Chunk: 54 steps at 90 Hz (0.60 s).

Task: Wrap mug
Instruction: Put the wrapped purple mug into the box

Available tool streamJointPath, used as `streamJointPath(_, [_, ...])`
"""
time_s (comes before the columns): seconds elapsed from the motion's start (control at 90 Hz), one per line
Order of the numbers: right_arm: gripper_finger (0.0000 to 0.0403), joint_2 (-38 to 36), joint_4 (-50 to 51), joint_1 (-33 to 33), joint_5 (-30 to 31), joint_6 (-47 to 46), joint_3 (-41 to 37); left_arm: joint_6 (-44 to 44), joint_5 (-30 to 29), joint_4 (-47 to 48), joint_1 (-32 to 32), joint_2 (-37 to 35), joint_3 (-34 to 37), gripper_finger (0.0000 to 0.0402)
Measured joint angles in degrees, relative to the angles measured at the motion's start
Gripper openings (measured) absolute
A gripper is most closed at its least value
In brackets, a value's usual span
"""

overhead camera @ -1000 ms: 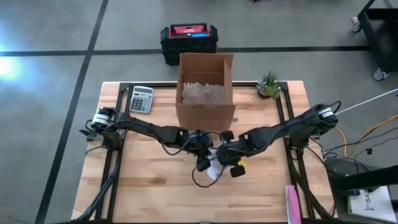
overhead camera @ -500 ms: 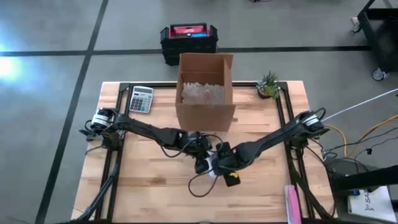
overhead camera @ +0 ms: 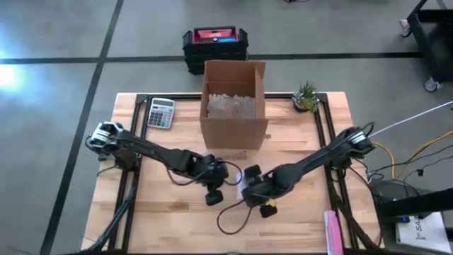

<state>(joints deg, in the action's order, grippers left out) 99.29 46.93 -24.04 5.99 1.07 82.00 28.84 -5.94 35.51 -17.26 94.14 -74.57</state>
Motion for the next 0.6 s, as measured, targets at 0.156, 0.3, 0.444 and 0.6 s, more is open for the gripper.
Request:
streamJointPath(0.156, [0.0008, -7.2, -0.44, 0.19, 1.09, 5.0, 3.9, -1.33, -2.68, 0.02, -2.11, -5.86, 1.27, 0.0])
streamJointPath(0.3, [0.001, -14.14, -5.64, 2.09, 1.88, 11.57, 6.56, -2.38, -3.74, 0.01, -2.68, -11.38, 4.75, 0.0])
streamJointPath(0.444, [0.0009, -18.28, -15.06, 7.49, 6.64, 15.1, 7.92, -2.86, -5.45, -0.18, -2.22, -16.63, 10.25, 0.0])
streamJointPath(0.6, [0.0009, -19.11, -23.94, 17.91, 8.87, 17.6, 11.2, -3.31, -7.0, -4.53, -1.46, -21.82, 17.22, 0.0])
